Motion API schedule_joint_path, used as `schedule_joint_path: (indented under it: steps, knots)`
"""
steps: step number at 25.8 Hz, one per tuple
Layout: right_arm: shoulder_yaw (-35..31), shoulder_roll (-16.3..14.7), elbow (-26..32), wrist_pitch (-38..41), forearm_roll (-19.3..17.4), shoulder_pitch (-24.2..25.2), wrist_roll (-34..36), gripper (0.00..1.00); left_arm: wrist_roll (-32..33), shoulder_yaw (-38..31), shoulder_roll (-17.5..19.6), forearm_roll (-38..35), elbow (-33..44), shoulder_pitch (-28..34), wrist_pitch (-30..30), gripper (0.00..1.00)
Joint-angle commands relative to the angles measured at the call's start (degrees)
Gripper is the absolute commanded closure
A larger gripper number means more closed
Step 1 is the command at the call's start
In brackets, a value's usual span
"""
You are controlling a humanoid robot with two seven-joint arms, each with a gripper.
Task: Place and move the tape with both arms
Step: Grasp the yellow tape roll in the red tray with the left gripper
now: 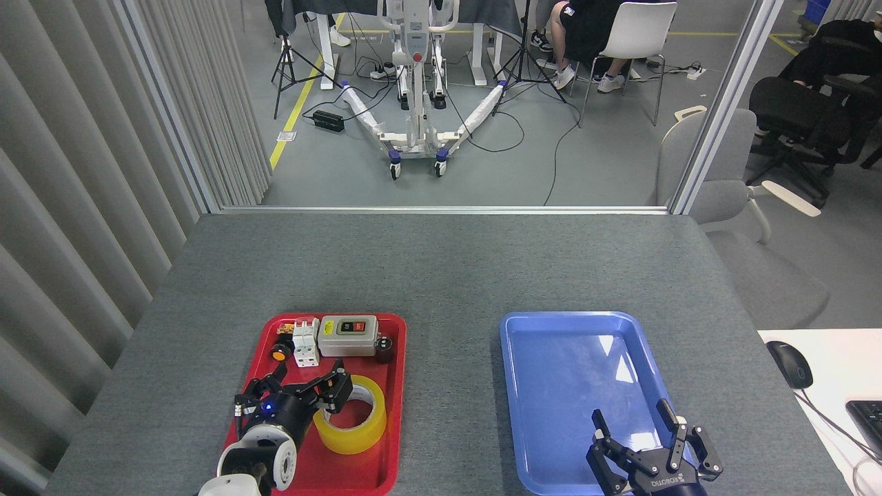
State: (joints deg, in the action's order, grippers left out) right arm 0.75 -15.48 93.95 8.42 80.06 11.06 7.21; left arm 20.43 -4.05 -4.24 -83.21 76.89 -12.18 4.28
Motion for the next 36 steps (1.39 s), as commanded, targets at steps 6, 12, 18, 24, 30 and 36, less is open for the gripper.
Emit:
schedule_joint_path:
  steps: [6, 12, 18, 24, 30, 36]
  knots:
    - [0.6, 0.5, 0.0, -0.1, 0.0, -0.1, 0.3, 0.01, 19.2, -0.2, 1.1, 0.1, 0.1, -2.1, -0.1, 0.00]
    - [0.6, 0.5, 0.0, -0.1, 0.0, -0.2, 0.3, 0.01, 19.9, -0.2, 1.6, 0.0, -0.1, -3.0, 0.0, 0.00]
    - [0.7, 0.6, 0.0, -0.1, 0.1, -0.1, 0.3, 0.01, 27.9, -0.1, 1.8, 0.2, -0.1, -4.3, 0.0, 0.00]
    - [0.6, 0.8, 0.0, -0.1, 0.6, -0.1, 0.3, 0.01, 36.4, -0.1, 2.2, 0.4, -0.3, -5.5, 0.0, 0.00]
    - [0.6, 3.8, 0.0, 0.0, 3.3, -0.3, 0.2, 0.01, 38.8, 0.0, 2.7, 0.8, -1.5, -6.9, 0.0, 0.00]
    - [0.5, 4.4, 0.0, 0.0, 4.8, -0.2, 0.2, 0.01, 38.9, 0.4, 2.0, 0.5, -3.9, -8.7, -0.1, 0.00]
